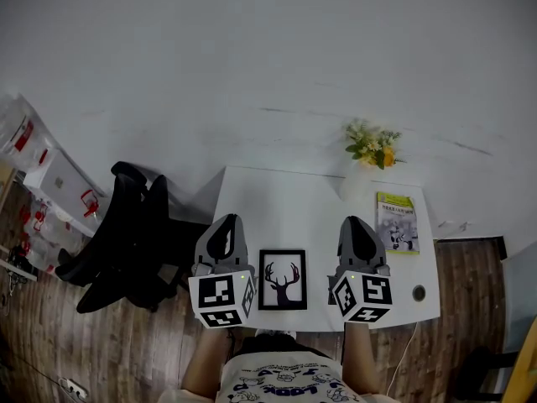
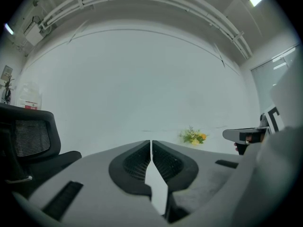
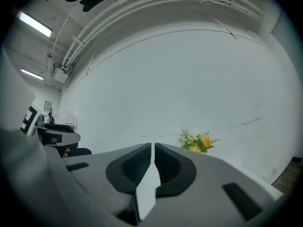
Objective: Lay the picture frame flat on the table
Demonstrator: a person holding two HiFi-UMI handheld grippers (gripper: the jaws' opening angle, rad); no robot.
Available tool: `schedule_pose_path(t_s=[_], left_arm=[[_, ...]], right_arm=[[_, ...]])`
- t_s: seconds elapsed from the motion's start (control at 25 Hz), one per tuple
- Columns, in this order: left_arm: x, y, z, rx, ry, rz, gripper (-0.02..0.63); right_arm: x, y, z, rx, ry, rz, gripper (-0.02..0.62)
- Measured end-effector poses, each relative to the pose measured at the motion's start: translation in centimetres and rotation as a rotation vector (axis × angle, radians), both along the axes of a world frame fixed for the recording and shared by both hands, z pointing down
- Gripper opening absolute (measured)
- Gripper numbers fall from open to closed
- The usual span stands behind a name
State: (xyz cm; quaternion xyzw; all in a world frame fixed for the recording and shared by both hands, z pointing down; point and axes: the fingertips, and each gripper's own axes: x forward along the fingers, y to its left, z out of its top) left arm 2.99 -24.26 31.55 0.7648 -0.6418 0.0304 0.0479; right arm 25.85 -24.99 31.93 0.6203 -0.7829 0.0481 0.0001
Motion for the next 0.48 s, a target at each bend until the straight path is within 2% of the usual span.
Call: schedule_pose_path(t_s=[0.48], left_arm=[[-0.07, -0.19, -0.03, -0.004, 0.003, -0.006, 0.034]], right_arm=[[0.12, -0.12, -0.11, 0.003, 0.007, 0.007, 0.043]])
